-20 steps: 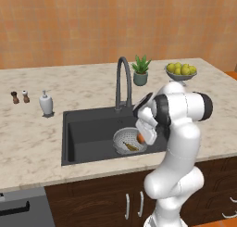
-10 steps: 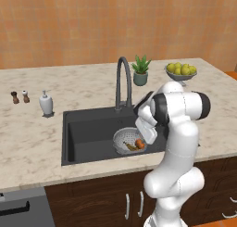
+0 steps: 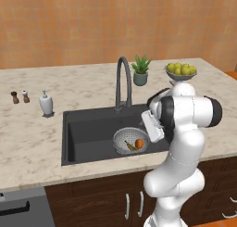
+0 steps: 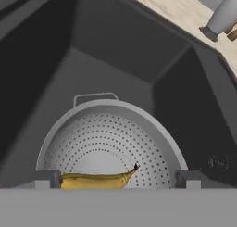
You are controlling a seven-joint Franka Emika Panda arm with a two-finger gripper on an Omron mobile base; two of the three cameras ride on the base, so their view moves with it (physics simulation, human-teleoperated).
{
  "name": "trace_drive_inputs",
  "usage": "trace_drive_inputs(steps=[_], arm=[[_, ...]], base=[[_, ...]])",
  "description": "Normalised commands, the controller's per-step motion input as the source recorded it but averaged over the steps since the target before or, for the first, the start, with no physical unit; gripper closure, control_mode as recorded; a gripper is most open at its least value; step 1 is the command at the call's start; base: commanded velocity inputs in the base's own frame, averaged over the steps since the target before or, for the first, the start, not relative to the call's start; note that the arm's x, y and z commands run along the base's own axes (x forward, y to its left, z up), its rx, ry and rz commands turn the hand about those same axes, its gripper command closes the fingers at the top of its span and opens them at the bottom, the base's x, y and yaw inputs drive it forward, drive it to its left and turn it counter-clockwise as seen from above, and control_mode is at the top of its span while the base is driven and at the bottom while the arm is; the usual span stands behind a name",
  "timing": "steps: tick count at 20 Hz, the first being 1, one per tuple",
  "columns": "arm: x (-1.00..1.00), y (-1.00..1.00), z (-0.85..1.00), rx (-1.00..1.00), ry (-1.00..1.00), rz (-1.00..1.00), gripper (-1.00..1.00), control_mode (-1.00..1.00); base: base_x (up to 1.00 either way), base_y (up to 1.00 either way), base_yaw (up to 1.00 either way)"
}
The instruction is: Put the colander in the sink, put the banana, orange in the colander, and turn on the sink faucet and pour water over the colander.
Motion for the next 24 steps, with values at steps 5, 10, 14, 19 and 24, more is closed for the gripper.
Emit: trace_drive_inputs(steps=[5, 10, 14, 19, 24], arm=[[-0.21, -0.18, 0.9, 0.27, -0.34, 0.0, -1.0, -1.0], [-0.19, -0.37, 0.98, 0.38, -0.22, 0.0, -1.0, -1.0], [-0.01, -0.34, 0.94, 0.44, -0.03, 0.04, -1.0, -1.0], [0.0, -0.08, 0.79, 0.37, -0.02, 0.0, -1.0, -1.0], [0.02, -0.02, 0.45, 0.31, 0.06, 0.0, -1.0, -1.0]], base=[[0.0, 0.0, 0.0], [0.0, 0.0, 0.0], [0.0, 0.0, 0.0], [0.0, 0.0, 0.0], [0.0, 0.0, 0.0]])
